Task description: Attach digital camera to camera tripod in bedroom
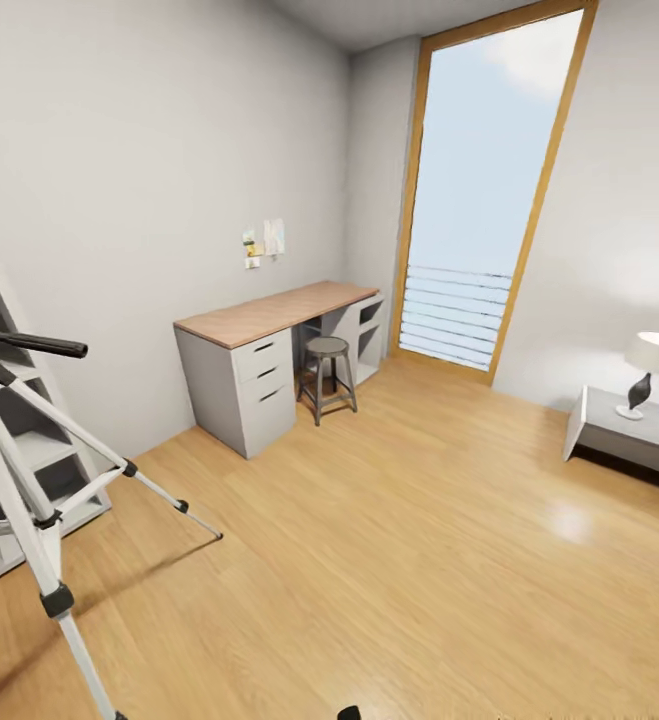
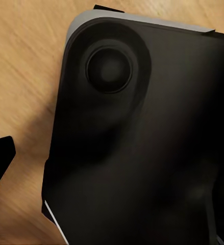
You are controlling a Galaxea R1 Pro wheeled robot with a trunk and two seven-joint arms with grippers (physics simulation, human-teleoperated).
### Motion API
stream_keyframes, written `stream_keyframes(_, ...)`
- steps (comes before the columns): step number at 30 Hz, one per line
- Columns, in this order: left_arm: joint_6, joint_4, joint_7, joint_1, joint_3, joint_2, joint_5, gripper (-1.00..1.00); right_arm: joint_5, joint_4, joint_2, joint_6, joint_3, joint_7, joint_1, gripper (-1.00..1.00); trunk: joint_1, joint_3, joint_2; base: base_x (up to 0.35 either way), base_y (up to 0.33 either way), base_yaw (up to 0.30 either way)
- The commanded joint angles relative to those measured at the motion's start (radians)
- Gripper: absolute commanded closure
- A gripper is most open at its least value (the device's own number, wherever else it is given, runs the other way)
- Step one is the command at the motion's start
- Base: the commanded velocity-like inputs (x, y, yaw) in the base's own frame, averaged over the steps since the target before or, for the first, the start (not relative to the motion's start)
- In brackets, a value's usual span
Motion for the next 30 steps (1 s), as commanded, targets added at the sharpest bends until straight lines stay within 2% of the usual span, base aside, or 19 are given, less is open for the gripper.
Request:
stream_keyframes(1, -0.003, 0.0, 0.0, 0.0, 0.001, 0.0, 0.006, -1.0, 0.0, 0.0, 0.0, -0.002, 0.001, 0.0, 0.0, -1.0, 0.0, -0.001, 0.0, 0.0, 0.0, -0.243)
stream_keyframes(30, -0.002, 0.0, 0.001, 0.0, 0.003, 0.0, 0.007, -1.0, 0.0, 0.0, 0.0, -0.001, -0.001, 0.0, 0.0, -1.0, 0.0, -0.001, 0.0, 0.0, 0.0, -0.274)
